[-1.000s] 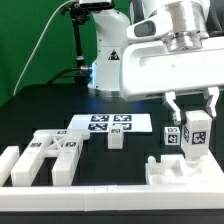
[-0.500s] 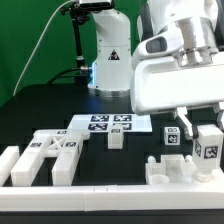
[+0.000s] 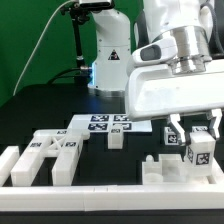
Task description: Assemble chair
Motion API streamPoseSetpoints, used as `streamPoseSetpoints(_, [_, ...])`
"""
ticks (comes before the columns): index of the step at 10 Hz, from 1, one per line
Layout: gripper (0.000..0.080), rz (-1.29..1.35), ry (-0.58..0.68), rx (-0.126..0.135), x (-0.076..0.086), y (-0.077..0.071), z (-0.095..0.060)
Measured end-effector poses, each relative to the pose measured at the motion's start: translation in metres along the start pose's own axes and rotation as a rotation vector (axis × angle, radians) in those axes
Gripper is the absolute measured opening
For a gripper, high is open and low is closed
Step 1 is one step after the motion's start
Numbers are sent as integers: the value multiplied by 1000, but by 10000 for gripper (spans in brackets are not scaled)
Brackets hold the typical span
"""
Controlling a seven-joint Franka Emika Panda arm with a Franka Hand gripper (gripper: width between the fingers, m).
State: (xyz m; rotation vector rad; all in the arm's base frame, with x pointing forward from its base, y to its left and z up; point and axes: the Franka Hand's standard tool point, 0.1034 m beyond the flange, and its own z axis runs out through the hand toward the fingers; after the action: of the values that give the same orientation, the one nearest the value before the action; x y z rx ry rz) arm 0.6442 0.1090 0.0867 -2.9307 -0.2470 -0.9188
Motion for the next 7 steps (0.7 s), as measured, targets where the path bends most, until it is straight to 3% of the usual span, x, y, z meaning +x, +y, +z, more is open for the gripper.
streamPoseSetpoints(6, [287, -2, 38, -6, 0, 1, 3])
streamPoseSetpoints(7, [534, -3, 37, -6, 0, 1, 3])
